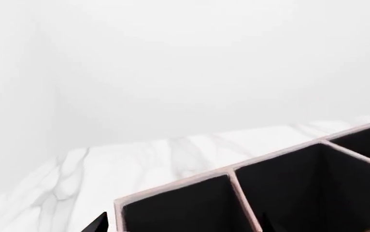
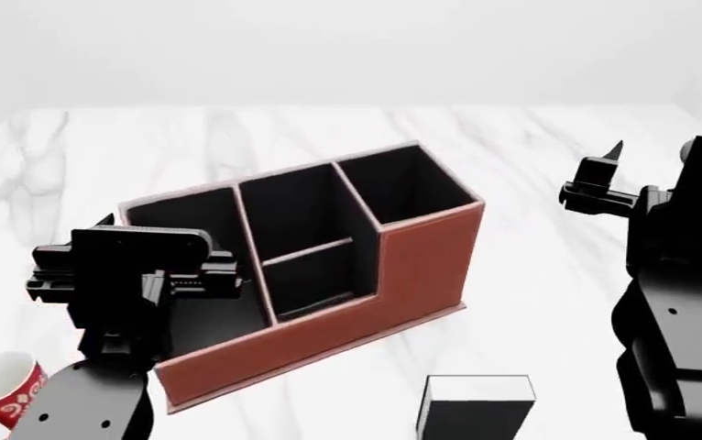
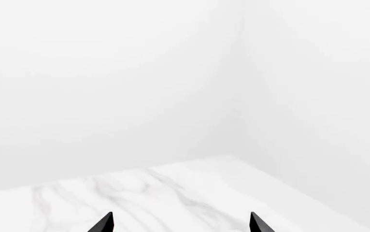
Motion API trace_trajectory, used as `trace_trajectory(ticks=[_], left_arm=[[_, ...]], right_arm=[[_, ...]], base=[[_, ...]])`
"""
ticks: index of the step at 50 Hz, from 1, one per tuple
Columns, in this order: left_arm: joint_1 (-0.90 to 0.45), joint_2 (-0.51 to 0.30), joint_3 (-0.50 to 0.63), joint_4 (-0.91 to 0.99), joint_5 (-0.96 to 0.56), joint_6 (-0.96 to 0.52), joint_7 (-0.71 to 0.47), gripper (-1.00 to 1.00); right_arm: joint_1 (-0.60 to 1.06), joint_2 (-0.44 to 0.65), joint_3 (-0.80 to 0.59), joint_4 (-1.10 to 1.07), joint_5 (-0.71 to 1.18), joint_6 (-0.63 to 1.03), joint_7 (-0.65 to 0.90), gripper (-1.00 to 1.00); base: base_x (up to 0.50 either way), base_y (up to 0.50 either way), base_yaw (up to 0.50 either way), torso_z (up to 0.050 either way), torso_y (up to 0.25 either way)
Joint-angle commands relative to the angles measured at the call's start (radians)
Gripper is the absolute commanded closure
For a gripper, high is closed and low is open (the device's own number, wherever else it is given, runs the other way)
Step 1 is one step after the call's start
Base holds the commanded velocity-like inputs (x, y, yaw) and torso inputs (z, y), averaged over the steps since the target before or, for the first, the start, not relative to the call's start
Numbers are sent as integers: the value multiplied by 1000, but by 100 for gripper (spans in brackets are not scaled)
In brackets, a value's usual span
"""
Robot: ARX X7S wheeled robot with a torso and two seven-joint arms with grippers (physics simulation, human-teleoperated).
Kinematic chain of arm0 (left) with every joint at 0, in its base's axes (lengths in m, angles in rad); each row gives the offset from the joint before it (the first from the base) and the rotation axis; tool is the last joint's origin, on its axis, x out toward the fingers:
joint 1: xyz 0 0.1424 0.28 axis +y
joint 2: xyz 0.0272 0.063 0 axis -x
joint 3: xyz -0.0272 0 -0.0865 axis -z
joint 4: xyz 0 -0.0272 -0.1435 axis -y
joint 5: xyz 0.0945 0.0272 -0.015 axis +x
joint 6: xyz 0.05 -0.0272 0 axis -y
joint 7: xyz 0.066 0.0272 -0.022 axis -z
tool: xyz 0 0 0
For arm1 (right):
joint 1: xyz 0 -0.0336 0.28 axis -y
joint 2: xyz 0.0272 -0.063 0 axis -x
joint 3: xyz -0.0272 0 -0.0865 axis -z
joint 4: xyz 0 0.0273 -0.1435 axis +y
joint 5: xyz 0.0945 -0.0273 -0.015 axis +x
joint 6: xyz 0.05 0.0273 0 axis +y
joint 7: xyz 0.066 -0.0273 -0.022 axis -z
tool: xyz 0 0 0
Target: Pick up the book and place it in the left compartment of the caddy.
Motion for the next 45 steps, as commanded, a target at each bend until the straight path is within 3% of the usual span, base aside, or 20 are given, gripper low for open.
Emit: trace_trajectory(ticks=[1,13,29,41,43,45], left_arm=[[-1,-6,-2,4,-4,-4,-6,-100],[2,-9,1,3,-9,-1,-12,-100],[-4,-17,2,24,-26,-30,-6,-100],[-192,-114,53,230,-204,-485,194,-100],[-257,-89,-24,275,-287,-598,292,-100],[-298,-141,-61,251,-502,-631,240,-100]], right_arm=[[4,3,-2,8,3,-1,2,-100],[3,2,-7,15,6,-1,5,-100],[5,5,-13,19,14,4,3,-100],[9,10,-27,31,19,14,-3,-100],[12,11,-27,35,21,17,-5,-100],[12,11,-28,34,24,19,-8,-100]], base=[[500,0,0,0,0],[472,0,0,0,1],[0,0,0,0,1],[0,0,0,0,0],[0,0,0,0,0],[0,0,0,0,0]])
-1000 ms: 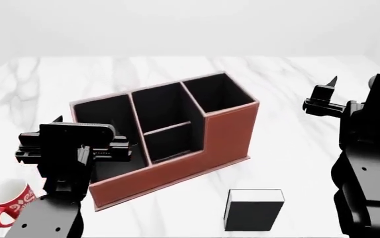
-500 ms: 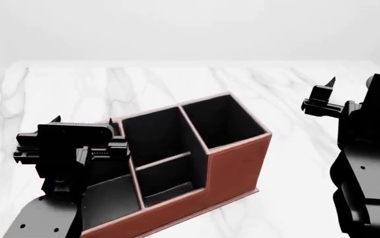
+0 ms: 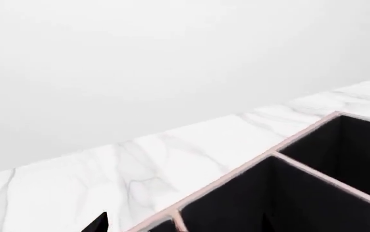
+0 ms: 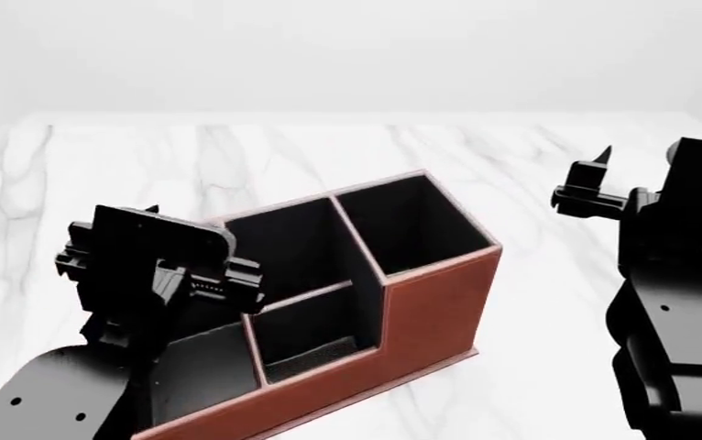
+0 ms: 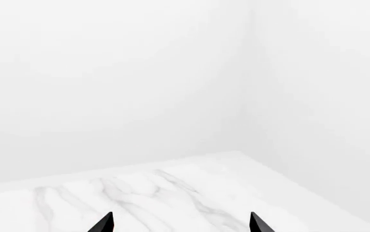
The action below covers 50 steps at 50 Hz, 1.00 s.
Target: Pick up the book and place it in the left compartment of the caddy.
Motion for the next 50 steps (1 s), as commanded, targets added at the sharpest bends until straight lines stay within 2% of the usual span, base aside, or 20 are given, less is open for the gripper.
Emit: trace_trajectory(ticks=[1,3,6,11,18,20,21,27,29,38,41,50], left_arm=[[-214,-125,-121,53,-498,-313,-5,-100],[-282,-195,-124,-25,-798,-311,-231,-100],[-355,-241,-65,-95,-1248,-304,-329,-100],[-430,-260,-2,-139,-1394,-279,-325,-100],[-523,-260,107,-221,-1449,-279,-366,-100],[-579,-258,167,-259,-1504,-282,-400,-100],[-606,-265,210,-295,-1577,-268,-455,-100],[-733,-244,323,-346,-1647,-270,-469,-100],[-775,-228,356,-380,-1678,-269,-455,-100],[-865,-182,422,-448,-1642,-271,-372,-100],[-902,-140,466,-470,-1616,-287,-308,-100],[-965,-97,587,-490,-1651,-279,-276,-100]], right_arm=[[5,5,-12,7,6,12,-7,-100],[8,6,-14,5,7,15,-7,-100],[13,8,-15,3,8,21,-7,-100],[15,9,-19,2,9,24,-6,-100],[17,10,-22,2,11,26,-5,-100],[21,11,-23,1,11,28,-4,-100],[22,11,-24,0,11,29,-4,-100],[20,10,-28,13,10,18,-3,-100],[17,10,-30,12,10,16,-4,-100],[19,11,-37,24,11,10,-5,-100],[23,12,-39,24,11,12,-5,-100],[23,12,-40,35,11,3,-2,-100]], base=[[0,0,0,0,0],[0,0,0,0,0],[0,0,0,0,0],[0,0,0,0,0],[0,0,0,0,0],[0,0,0,0,0],[0,0,0,0,0],[0,0,0,0,0],[0,0,0,0,0],[0,0,0,0,0],[0,0,0,0,0],[0,0,0,0,0]])
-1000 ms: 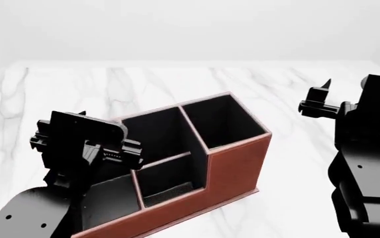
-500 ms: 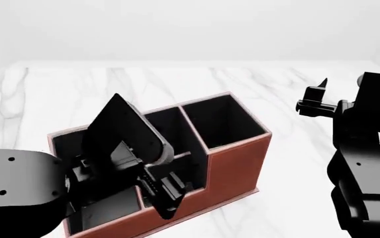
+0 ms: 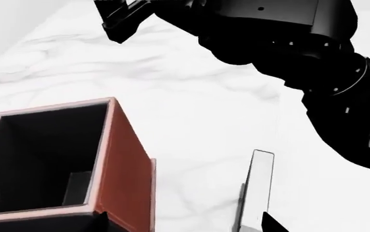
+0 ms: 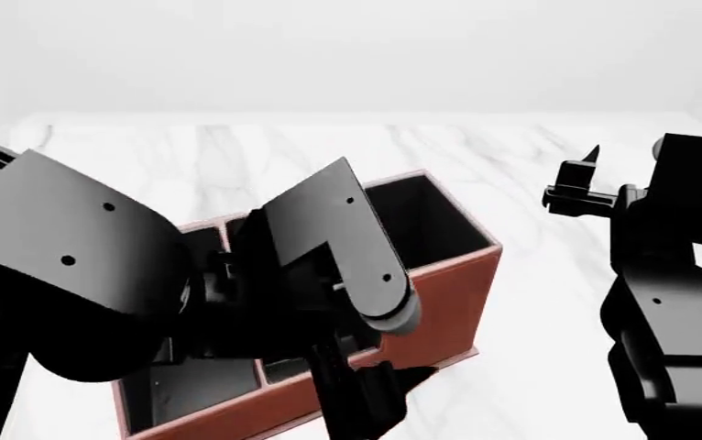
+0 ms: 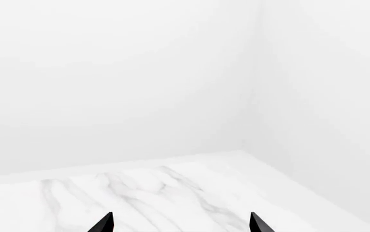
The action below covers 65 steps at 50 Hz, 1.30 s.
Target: Pick up the book and place it in the left compartment of the caddy.
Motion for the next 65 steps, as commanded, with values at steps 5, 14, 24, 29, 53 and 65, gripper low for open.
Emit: trace_trajectory(ticks=[5,14,24,29,53,65], left_arm=[[-119,78,177,-81,-23,6,84,-100],[-125,114,275,-71,24,4,145,-100],[-139,138,321,-71,93,21,224,-100],[-136,154,347,-76,142,33,275,-100],[-91,231,470,-49,269,104,398,-100],[-78,242,512,-58,345,154,465,-100]], right_arm=[[0,-1,-7,19,2,-15,1,-100],[3,4,-2,8,8,-7,2,-100],[2,4,-3,18,9,-15,3,-100],[-2,3,-6,19,10,-19,3,-100],[-10,5,-7,28,16,-32,7,-100],[-14,8,-3,28,21,-35,7,-100]], base=[[0,0,0,0,0],[0,0,0,0,0],[0,0,0,0,0],[0,0,0,0,0],[0,0,0,0,0],[0,0,0,0,0]])
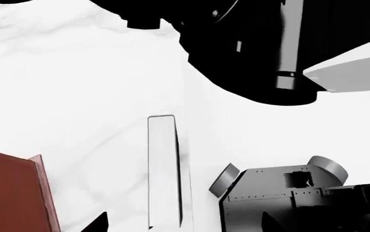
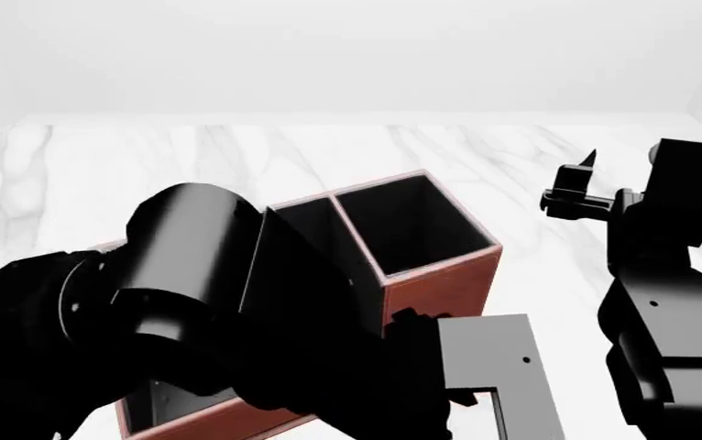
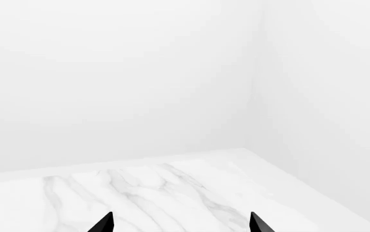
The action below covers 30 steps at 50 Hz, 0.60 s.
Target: Pick up the book and place it in the left compartment of the caddy.
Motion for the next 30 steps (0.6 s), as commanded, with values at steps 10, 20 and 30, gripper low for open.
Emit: trace_trajectory(ticks=[10,20,30], left_arm=[[30,-3,68,-21,109,73,94,-100],[65,-28,117,-45,174,112,152,-100],[83,-35,165,-71,244,154,203,-100]], right_arm=[[-12,3,7,1,10,-7,1,-100],[-17,2,4,10,10,-17,4,-100],[-23,0,-1,17,10,-28,5,-100]], base=[[0,0,0,0,0],[0,0,0,0,0],[0,0,0,0,0]])
